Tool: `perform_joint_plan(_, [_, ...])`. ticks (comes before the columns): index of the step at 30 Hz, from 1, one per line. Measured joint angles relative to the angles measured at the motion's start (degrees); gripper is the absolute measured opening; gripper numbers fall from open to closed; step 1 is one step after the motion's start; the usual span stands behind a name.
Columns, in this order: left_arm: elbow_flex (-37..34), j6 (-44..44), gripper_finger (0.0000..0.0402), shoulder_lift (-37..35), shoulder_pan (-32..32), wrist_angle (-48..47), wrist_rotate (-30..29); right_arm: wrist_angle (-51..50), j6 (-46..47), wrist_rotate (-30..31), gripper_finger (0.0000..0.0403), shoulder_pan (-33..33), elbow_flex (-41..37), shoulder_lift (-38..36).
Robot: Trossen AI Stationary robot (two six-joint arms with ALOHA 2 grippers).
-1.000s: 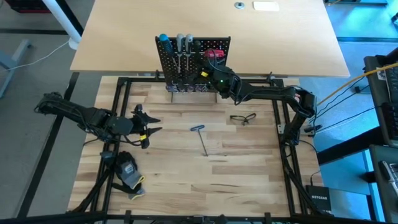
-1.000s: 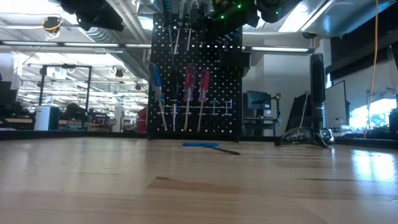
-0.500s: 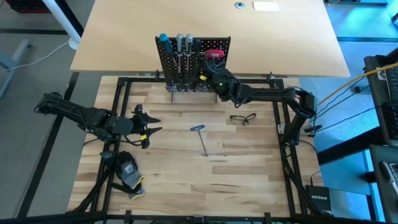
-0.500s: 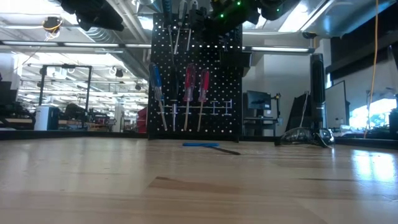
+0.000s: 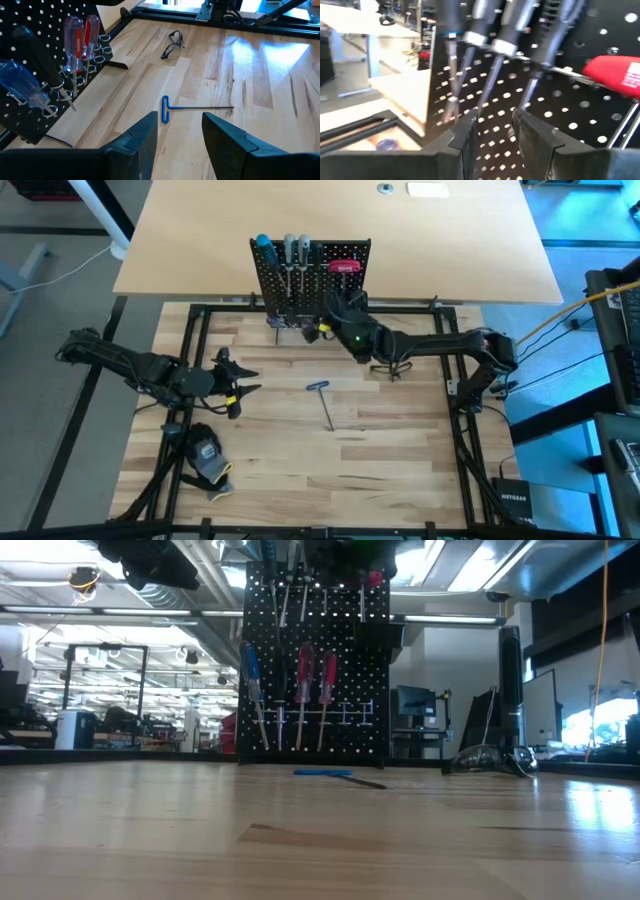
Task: Hang tools onto peg board
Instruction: Hang the blue pick tool on the peg board
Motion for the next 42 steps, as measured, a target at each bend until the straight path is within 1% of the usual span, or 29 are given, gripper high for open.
perform_joint_plan(4, [0.0, 0.0, 0.0143, 0.0, 0.0, 0.0, 0.0, -4.1, 0.0, 0.1, 0.0127, 4.2, 0.0, -1.7])
perform_joint_plan(9, [0.0, -0.2, 0.0143, 0.0, 0.0, -0.1, 0.0, -15.1, 1.6, 0.5, 0.0127, 11.1, 0.0, -4.8])
perform_joint_plan(11, [0.0, -0.2, 0.0143, 0.0, 0.0, 0.1, 0.0, -21.0, 5.4, 0.1, 0.013, 13.7, 0.1, -5.6])
perform_joint_plan(13, [0.0, -0.2, 0.0143, 0.0, 0.0, 0.0, 0.0, -27.7, 11.6, -1.9, 0.0141, 15.9, 0.1, -5.7])
perform_joint_plan(15, [0.0, -0.2, 0.0143, 0.0, 0.0, 0.0, 0.0, -34.1, 18.3, -5.5, 0.0156, 17.7, 0.0, -5.3])
perform_joint_plan(17, [0.0, -0.4, 0.0143, 0.0, 0.0, 0.0, 0.0, -36.6, 23.7, -10.1, 0.0173, 19.0, -1.2, -4.4])
perform_joint_plan(21, [0.0, -0.9, 0.0143, 0.0, 0.0, 0.0, 0.0, -37.2, 30.3, -17.1, 0.0197, 21.5, -5.0, -1.5])
perform_joint_plan(26, [0.0, -1.8, 0.0143, 0.1, 0.0, -0.2, 0.0, -36.4, 39.4, -19.5, 0.0195, 21.5, -9.5, 3.3])
perform_joint_plan(32, [0.0, -1.7, 0.0143, 1.4, 0.0, -0.2, 0.0, -31.3, 43.9, -20.8, 0.0172, 18.2, -11.8, 10.0])
perform_joint_plan(36, [0.0, -1.6, 0.0143, 3.7, 0.0, -0.5, 0.0, -30.9, 45.1, -22.6, 0.0151, 16.3, -11.9, 14.1])
perform_joint_plan(42, [0.0, -0.2, 0.0143, 7.7, 0.0, -0.4, 0.0, -30.2, 46.3, -25.4, 0.0115, 14.0, -11.8, 16.0])
